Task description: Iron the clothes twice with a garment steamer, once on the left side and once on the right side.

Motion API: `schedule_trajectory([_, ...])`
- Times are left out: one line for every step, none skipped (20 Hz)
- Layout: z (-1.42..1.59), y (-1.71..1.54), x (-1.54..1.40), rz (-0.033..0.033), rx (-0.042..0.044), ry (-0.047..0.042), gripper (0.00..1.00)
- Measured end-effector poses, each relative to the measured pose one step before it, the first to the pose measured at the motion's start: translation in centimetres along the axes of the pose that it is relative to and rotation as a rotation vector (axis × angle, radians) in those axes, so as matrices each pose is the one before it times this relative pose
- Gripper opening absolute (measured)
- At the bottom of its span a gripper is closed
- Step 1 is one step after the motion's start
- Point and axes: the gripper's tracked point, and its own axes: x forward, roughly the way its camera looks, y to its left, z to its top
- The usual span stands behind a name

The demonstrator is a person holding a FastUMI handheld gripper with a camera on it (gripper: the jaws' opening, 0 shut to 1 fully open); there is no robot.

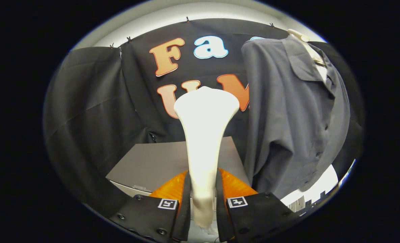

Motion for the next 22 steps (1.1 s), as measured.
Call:
schedule_trajectory([0.527, -0.804, -1.005, -0.01035, -0.00258, -0.01449, 0.4])
schedule_trajectory([0.528, -0.859, -1.011, -0.01116, -0.0022, -0.01806, 0.4])
schedule_trajectory([0.552, -0.658, -0.866, -0.00712, 0.00008, -0.01645, 0.4])
schedule_trajectory([0.434, -0.614, -0.813, -0.00487, 0.00013, -0.0145, 0.4])
schedule_trajectory([0.214, -0.803, -1.017, -0.00573, -0.00019, -0.01564, 0.4])
schedule_trajectory([0.352, -0.691, -0.875, -0.00427, -0.00074, -0.01304, 0.4])
schedule_trajectory([0.182, -0.716, -0.879, -0.00201, -0.00233, -0.01104, 0.4])
schedule_trajectory([0.283, -0.628, -0.764, -0.00171, 0.00009, -0.00986, 0.4])
schedule_trajectory([0.32, -0.718, -0.492, -0.00052, 0.00036, -0.00882, 0.4])
schedule_trajectory([0.187, -0.806, -0.408, -0.00214, 0.00249, -0.00725, 0.4])
schedule_trajectory([0.32, -0.76, -0.412, -0.00197, 0.00338, -0.00583, 0.4])
schedule_trajectory([0.298, -0.809, -0.324, -0.00261, 0.00569, -0.00775, 0.4])
schedule_trajectory([0.348, -0.889, -0.467, -0.00186, 0.0009, -0.00585, 0.4])
schedule_trajectory([0.305, -0.892, -0.31, -0.00368, 0.00126, -0.00717, 0.4])
schedule_trajectory([0.326, -0.919, -0.239, -0.00656, 0.00214, -0.00866, 0.4])
schedule_trajectory([0.228, -0.908, -0.221, -0.00516, 0.00373, -0.00807, 0.4])
schedule_trajectory([0.331, -0.898, -0.172, -0.00197, 0.00368, -0.00719, 0.4])
schedule_trajectory([0.278, -0.823, -0.213, -0.00017, 0.00248, -0.00624, 0.4])
schedule_trajectory([0.407, -0.924, -0.118, -0.00234, 0.00693, -0.01005, 0.4])
schedule_trajectory([0.453, -0.826, -0.095, -0.00344, 0.0063, -0.01132, 0.4])
schedule_trajectory([0.511, -0.851, -0.029, -0.00341, 0.00316, -0.01165, 0.4])
schedule_trajectory([0.339, -0.598, 0.03, -0.00342, -0.00155, -0.00897, 0.4])
